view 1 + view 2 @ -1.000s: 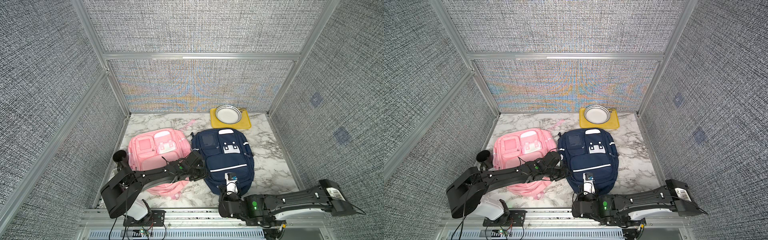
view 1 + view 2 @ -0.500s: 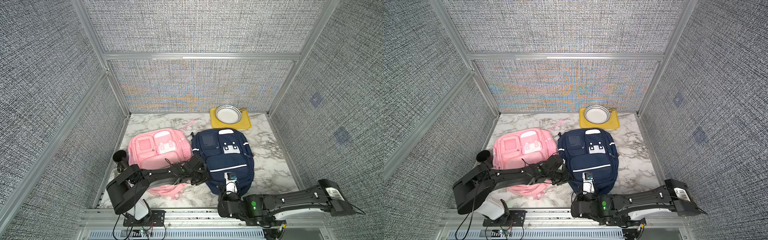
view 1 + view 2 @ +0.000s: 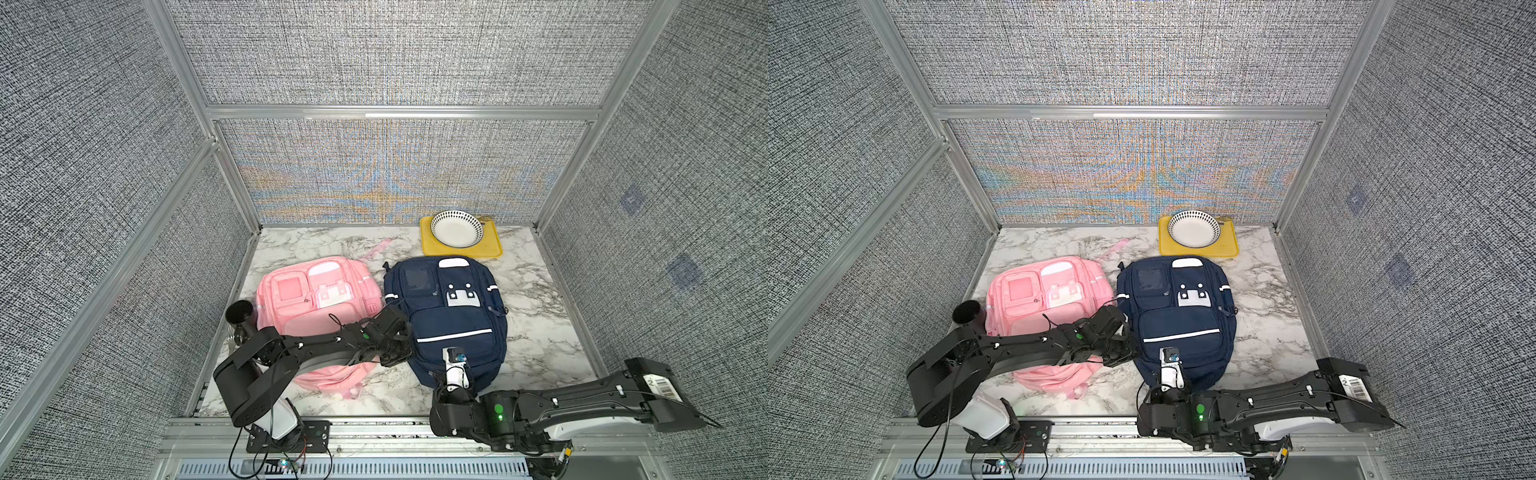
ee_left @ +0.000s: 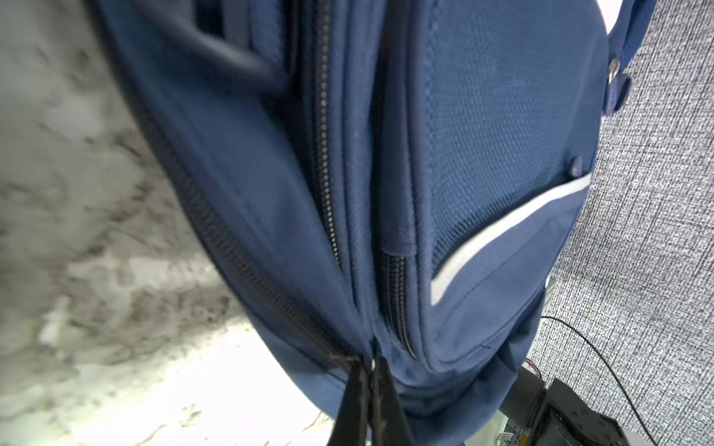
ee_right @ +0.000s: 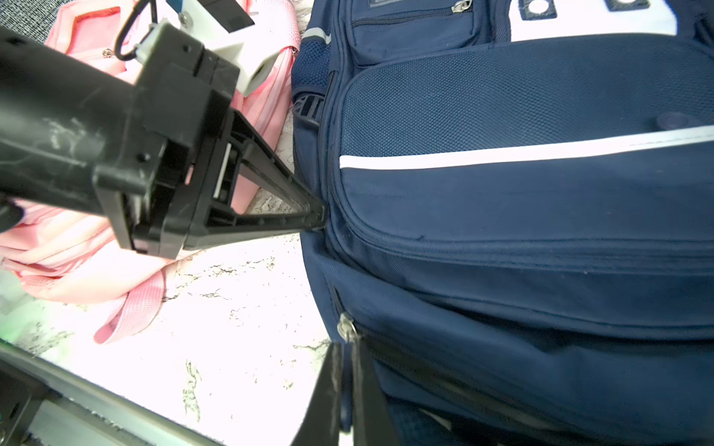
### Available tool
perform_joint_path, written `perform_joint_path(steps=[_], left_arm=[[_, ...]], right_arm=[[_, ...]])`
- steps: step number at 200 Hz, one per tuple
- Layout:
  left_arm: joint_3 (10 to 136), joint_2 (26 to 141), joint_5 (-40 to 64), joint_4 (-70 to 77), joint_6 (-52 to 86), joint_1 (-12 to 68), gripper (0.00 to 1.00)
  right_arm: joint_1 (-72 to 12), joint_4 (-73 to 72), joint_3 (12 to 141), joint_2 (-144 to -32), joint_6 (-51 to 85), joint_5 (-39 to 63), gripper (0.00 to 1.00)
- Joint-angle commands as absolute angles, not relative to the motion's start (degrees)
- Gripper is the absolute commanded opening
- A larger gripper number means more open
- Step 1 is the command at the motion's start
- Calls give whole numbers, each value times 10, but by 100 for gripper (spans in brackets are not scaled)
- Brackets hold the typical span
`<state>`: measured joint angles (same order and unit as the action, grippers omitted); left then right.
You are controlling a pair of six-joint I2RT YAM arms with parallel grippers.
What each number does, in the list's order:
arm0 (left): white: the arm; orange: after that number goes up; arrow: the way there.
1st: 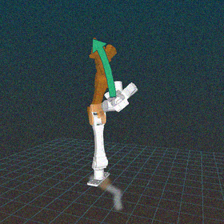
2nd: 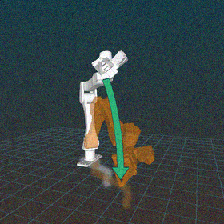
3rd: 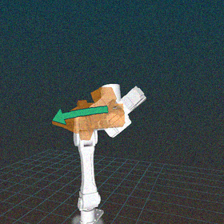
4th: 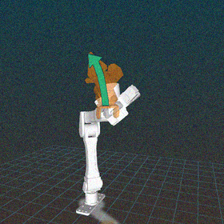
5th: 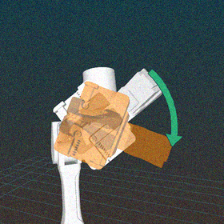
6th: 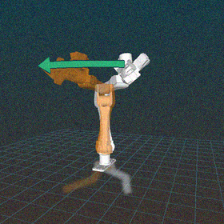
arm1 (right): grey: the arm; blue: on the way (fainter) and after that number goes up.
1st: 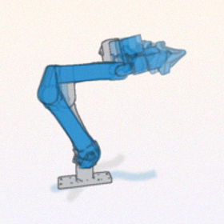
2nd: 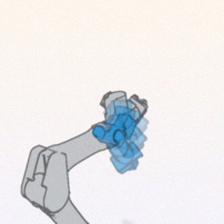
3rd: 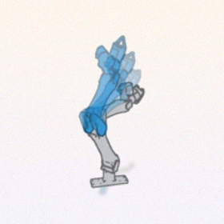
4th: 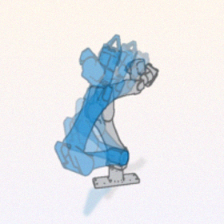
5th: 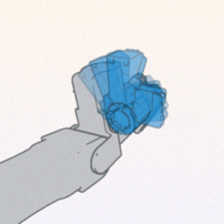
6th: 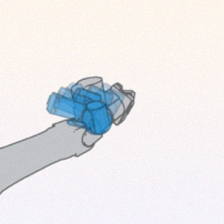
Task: Zip up the backpack
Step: Zip the zipper on the backpack.
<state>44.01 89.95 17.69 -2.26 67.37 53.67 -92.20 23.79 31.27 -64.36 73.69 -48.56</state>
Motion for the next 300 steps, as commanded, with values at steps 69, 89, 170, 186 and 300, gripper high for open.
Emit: perform_joint_path(steps=[69,89,170,186,300], left_arm=[[445,913,167,-30,606,464,0],[455,920,172,-32,591,453,0],[513,964,170,-74,526,406,0],[512,963,170,-81,518,395,0],[495,921,151,-134,487,378,9]], right_arm=[[-925,285,297,-636,790,-482,0],[-925,285,289,-622,796,-494,0],[-911,268,271,-616,781,-534,0],[-907,244,261,-610,769,-538,0],[-841,101,244,-614,622,-509,0]])
